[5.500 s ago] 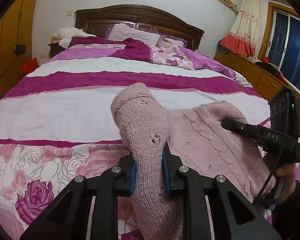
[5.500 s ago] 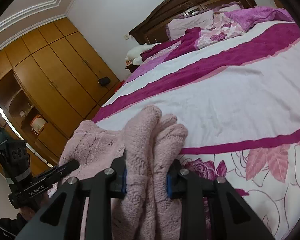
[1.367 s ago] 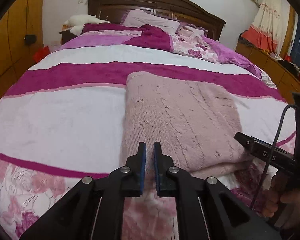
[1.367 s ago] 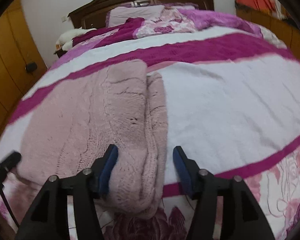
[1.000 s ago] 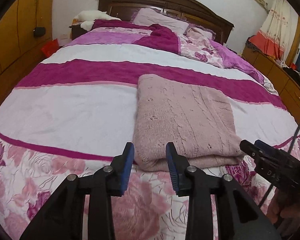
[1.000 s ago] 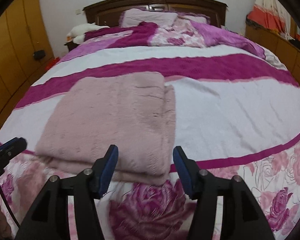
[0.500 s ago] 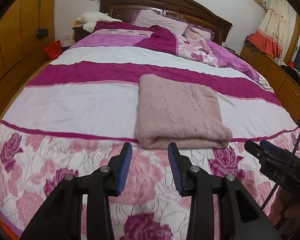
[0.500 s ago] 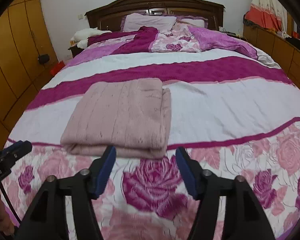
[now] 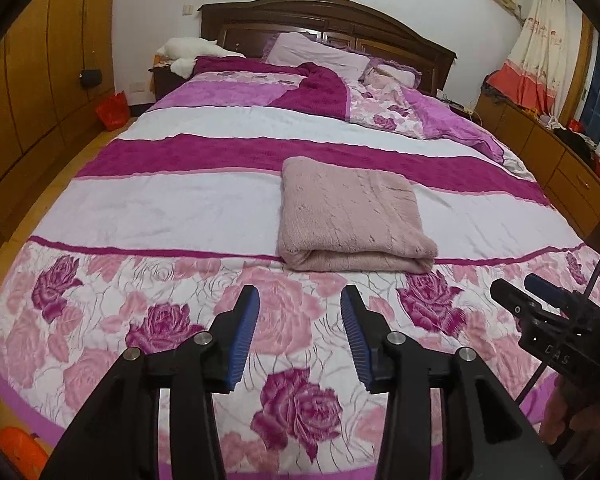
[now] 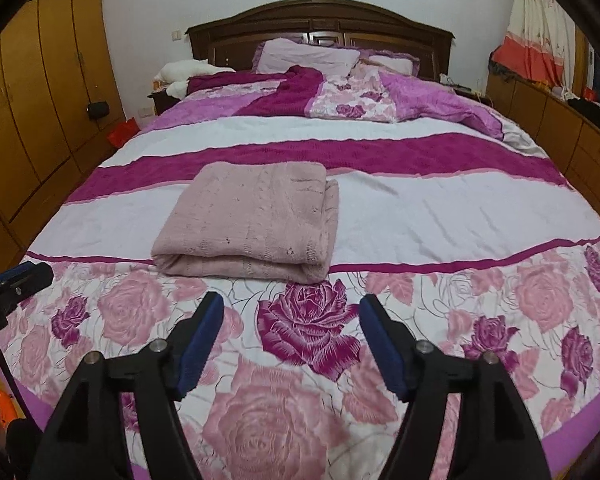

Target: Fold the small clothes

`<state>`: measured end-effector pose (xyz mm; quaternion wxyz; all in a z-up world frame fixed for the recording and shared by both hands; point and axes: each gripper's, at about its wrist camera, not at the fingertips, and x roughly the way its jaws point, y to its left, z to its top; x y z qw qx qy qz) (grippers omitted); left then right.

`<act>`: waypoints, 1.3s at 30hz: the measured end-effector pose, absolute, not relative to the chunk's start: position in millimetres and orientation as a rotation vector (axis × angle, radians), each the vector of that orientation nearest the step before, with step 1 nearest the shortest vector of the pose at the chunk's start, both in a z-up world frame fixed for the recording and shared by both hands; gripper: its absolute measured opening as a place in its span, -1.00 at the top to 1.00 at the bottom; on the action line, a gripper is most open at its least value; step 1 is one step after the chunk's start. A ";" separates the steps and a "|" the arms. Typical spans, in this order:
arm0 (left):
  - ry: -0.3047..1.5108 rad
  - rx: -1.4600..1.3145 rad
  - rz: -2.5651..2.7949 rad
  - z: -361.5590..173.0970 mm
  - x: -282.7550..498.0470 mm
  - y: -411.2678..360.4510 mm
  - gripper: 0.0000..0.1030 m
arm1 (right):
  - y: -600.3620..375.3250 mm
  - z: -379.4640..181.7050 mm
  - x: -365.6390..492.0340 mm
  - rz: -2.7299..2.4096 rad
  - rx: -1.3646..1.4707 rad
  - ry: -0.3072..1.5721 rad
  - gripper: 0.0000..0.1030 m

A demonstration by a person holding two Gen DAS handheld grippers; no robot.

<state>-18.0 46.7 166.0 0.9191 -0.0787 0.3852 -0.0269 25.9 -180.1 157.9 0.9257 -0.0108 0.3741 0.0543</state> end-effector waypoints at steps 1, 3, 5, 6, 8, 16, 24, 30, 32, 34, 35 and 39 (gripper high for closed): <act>0.792 -0.167 -0.059 166.8 -23.0 46.6 0.63 | -179.5 160.1 20.3 0.113 -0.025 0.764 -0.46; 0.792 -0.167 -0.062 168.1 -33.0 45.2 0.63 | -178.0 163.2 10.2 0.115 -0.034 0.758 -0.47; 0.789 -0.160 -0.063 168.8 -42.4 43.4 0.63 | -176.3 164.6 0.9 0.120 -0.042 0.755 -0.48; 0.789 -0.155 -0.063 168.7 -46.4 42.3 0.63 | -175.2 164.9 -3.9 0.123 -0.046 0.754 -0.49; 0.786 -0.143 -0.066 167.6 -55.4 39.2 0.63 | -173.3 163.9 -12.2 0.127 -0.051 0.753 -0.49; 0.803 -0.141 -0.058 149.7 -72.4 38.9 0.62 | -184.6 147.9 -30.3 0.122 -0.022 0.777 -0.50; 0.877 -0.109 0.003 108.0 -76.2 38.1 0.62 | -195.9 116.2 -40.2 0.102 -0.029 0.832 -0.50; 0.926 -0.119 0.023 77.5 -77.2 40.7 0.62 | -203.3 89.5 -39.2 0.086 -0.051 0.876 -0.50; 0.948 -0.112 0.021 64.8 -76.8 40.5 0.62 | -204.8 76.8 -38.4 0.073 -0.068 0.898 -0.50; 0.968 -0.115 0.025 49.8 -76.7 41.4 0.62 | -206.6 61.7 -37.5 0.062 -0.074 0.927 -0.50; 0.977 -0.115 0.027 43.2 -76.3 41.8 0.62 | -206.6 53.3 -36.8 0.057 -0.079 0.943 -0.50; 1.003 -0.064 0.043 11.6 -74.2 40.0 0.62 | -201.8 19.4 -34.9 0.040 -0.132 1.005 -0.52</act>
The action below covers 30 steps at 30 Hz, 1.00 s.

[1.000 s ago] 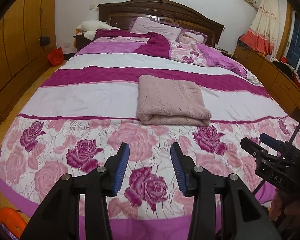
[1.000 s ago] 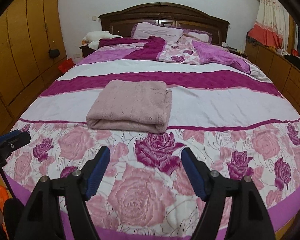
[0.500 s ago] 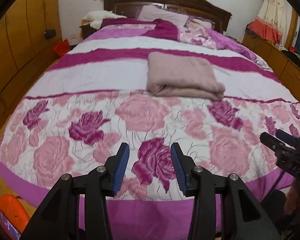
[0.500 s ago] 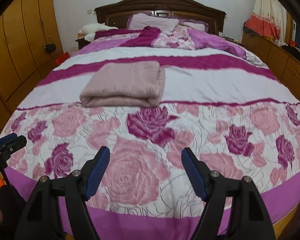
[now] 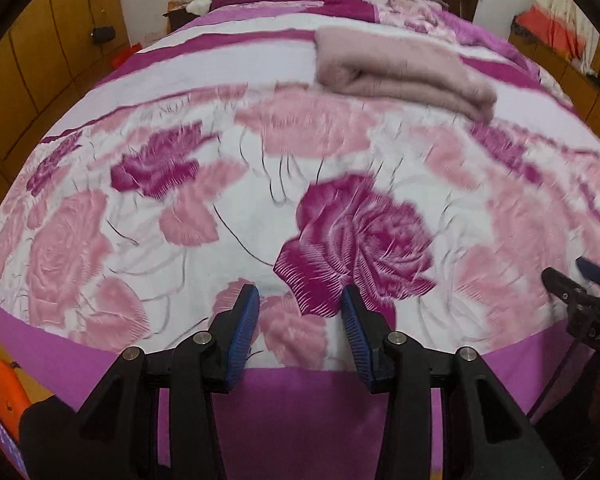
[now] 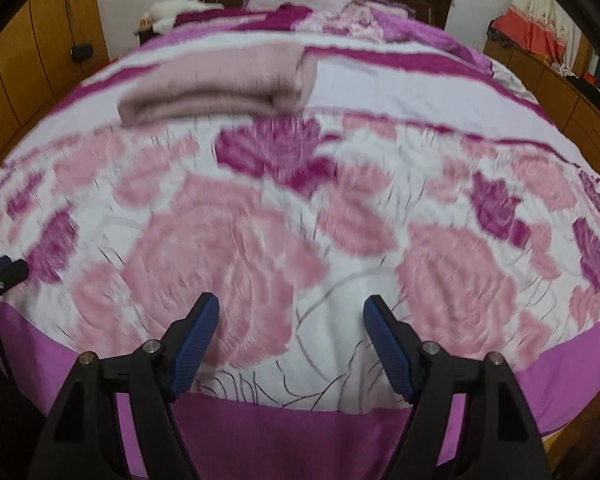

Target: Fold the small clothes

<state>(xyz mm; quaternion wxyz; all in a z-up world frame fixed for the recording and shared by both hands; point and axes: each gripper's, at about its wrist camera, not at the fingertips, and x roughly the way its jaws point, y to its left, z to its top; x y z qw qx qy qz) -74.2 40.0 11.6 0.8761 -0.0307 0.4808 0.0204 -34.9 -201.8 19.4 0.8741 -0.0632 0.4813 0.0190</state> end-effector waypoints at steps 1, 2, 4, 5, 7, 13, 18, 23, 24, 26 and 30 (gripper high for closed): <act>0.982 -0.051 0.043 8.6 -76.0 38.6 0.62 | -198.2 12.4 -35.9 0.035 -0.167 1.003 -0.54; 0.969 -0.035 0.046 7.5 -76.9 36.4 0.61 | -194.4 9.5 -37.3 0.029 -0.201 0.988 -0.56; 0.955 0.003 0.056 6.6 -76.0 31.2 0.59 | -190.4 8.7 -35.9 0.021 -0.228 0.987 -0.59; 0.950 0.010 0.059 6.0 -74.7 29.8 0.58 | -190.8 9.2 -33.8 0.019 -0.226 0.995 -0.60; 0.943 -0.003 0.059 5.3 -72.4 31.9 0.56 | -193.3 8.8 -29.3 0.015 -0.206 1.015 -0.65; 0.921 0.002 0.061 2.0 -63.6 32.7 0.45 | -198.4 4.3 -23.9 0.008 -0.181 1.009 -0.87; 0.915 -0.006 0.070 1.5 -53.2 34.1 0.30 | -204.1 2.1 -13.6 0.017 -0.157 1.014 -0.99; 0.913 -0.021 0.077 -0.6 -43.1 36.4 0.14 | -203.2 1.6 -3.9 0.022 -0.147 1.009 -0.99; 0.913 -0.025 0.078 -1.1 -40.8 37.0 0.09 | -203.0 1.4 -1.6 0.022 -0.145 1.008 -0.99; 0.911 -0.022 0.079 -2.4 -36.2 37.6 0.00 | -202.6 1.1 3.2 0.025 -0.140 1.006 -0.99; 0.904 -0.021 0.085 -4.6 -26.1 39.8 -0.21 | -202.1 0.4 14.1 0.032 -0.131 1.004 -0.99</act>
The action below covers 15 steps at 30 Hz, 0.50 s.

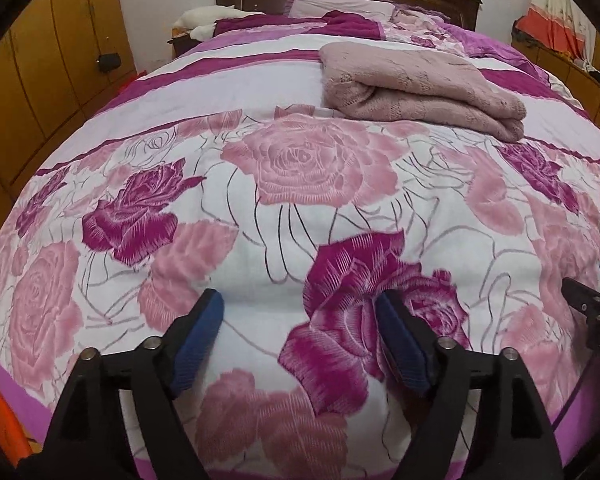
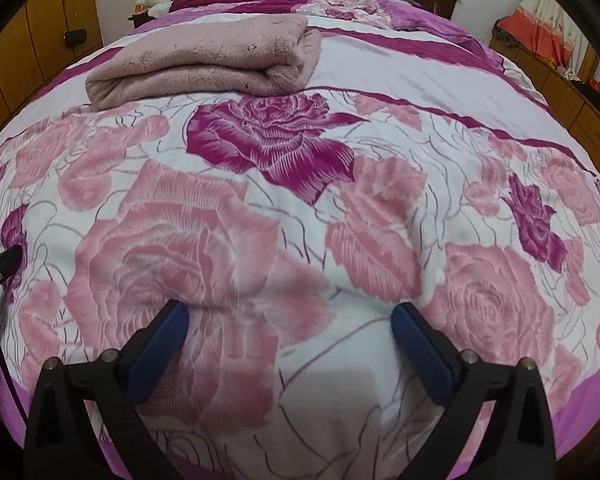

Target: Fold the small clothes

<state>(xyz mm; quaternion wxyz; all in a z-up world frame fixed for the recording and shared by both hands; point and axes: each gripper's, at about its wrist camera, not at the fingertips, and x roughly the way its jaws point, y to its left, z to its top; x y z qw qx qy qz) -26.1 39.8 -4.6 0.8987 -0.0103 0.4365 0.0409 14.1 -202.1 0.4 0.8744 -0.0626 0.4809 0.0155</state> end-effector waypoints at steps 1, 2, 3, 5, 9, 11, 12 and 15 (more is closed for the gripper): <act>0.902 -0.024 0.085 -5.1 -23.0 40.9 -0.27 | -201.7 0.4 17.2 0.034 -0.129 1.004 -0.99; 0.901 -0.026 0.085 -5.8 -20.5 41.7 -0.30 | -201.3 0.4 19.2 0.034 -0.126 1.003 -0.99; 0.899 -0.028 0.086 -6.3 -17.3 42.5 -0.36 | -201.1 0.1 22.7 0.034 -0.122 1.003 -0.99; 0.899 -0.028 0.090 -7.2 -11.9 43.9 -0.47 | -200.4 -0.2 29.0 0.032 -0.117 1.003 -0.99; 0.908 -0.038 0.085 -9.0 -0.1 46.9 -0.63 | -197.7 -1.2 42.6 0.029 -0.115 1.007 -0.99; 0.911 -0.040 0.083 -9.8 3.8 47.5 -0.66 | -195.7 -1.6 48.9 0.032 -0.121 1.006 -0.99; 0.912 -0.038 0.083 -9.9 6.6 47.5 -0.67 | -195.2 -2.0 52.2 0.032 -0.122 1.007 -0.99; 0.916 -0.027 0.082 -10.0 11.9 45.8 -0.67 | -193.3 -2.5 59.9 0.034 -0.123 1.009 -0.99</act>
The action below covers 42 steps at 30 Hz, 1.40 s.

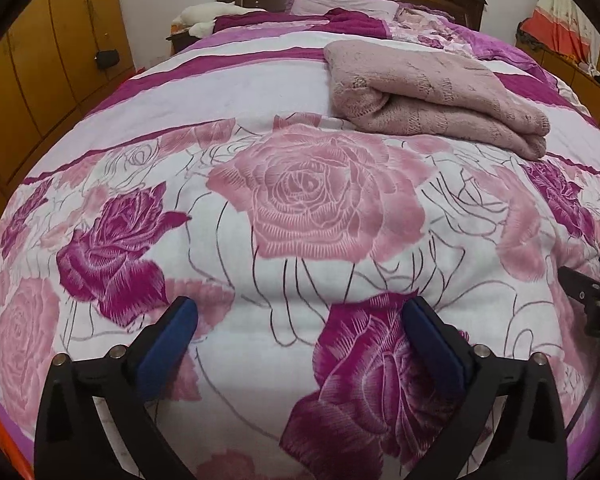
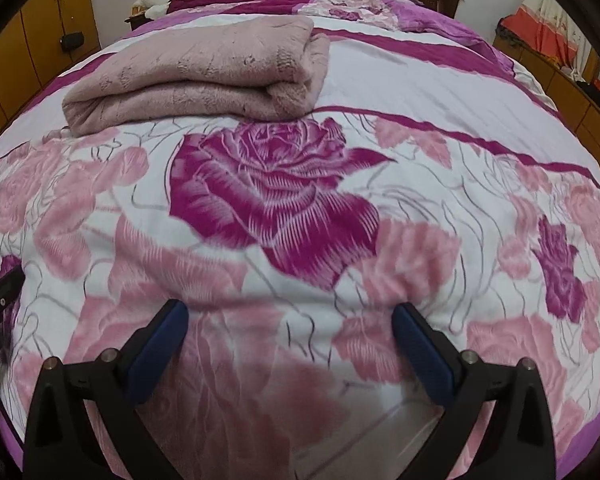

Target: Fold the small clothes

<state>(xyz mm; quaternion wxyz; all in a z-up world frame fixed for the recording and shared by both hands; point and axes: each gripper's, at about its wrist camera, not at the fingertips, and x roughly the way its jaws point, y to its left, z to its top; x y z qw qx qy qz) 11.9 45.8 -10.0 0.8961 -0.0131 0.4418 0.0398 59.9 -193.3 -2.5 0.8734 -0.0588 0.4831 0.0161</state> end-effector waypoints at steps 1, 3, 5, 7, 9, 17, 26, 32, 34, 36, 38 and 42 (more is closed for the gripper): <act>0.916 -0.027 0.082 -10.1 13.9 45.8 -0.67 | -192.3 -2.7 62.6 0.035 -0.125 1.009 -0.99; 0.919 -0.033 0.082 -10.4 18.8 46.2 -0.67 | -191.3 -2.5 66.9 0.036 -0.125 1.008 -0.99; 0.922 -0.034 0.083 -10.3 23.7 46.0 -0.67 | -189.8 -2.5 70.5 0.038 -0.125 1.002 -0.99; 0.924 -0.033 0.081 -10.4 28.3 45.7 -0.67 | -188.4 -2.5 74.7 0.043 -0.123 0.990 -0.99; 0.921 -0.033 0.077 -9.4 34.8 46.3 -0.67 | -187.8 -2.4 80.6 0.046 -0.114 0.983 -0.99; 0.909 -0.016 0.108 -8.5 58.2 41.3 -0.67 | -177.7 -6.2 118.7 0.056 -0.119 0.925 -0.99; 0.921 -0.045 0.126 -9.0 89.9 42.4 -0.67 | -172.0 -4.9 141.8 0.060 -0.111 0.892 -0.99; 0.914 -0.036 0.136 -8.8 89.7 40.3 -0.67 | -167.7 -4.8 143.0 0.041 -0.128 0.890 -0.99; 0.912 -0.048 0.134 -8.1 89.8 42.3 -0.67 | -167.2 -4.7 142.1 0.040 -0.128 0.890 -0.99; 0.908 -0.051 0.138 -7.8 91.8 42.3 -0.67 | -167.0 -4.5 142.1 0.040 -0.129 0.889 -0.99; 0.907 -0.054 0.145 -7.5 93.0 42.9 -0.67 | -167.1 -4.7 142.2 0.039 -0.129 0.889 -0.99; 0.907 -0.055 0.149 -7.1 96.2 42.0 -0.67 | -165.5 -3.7 140.8 0.036 -0.133 0.887 -0.99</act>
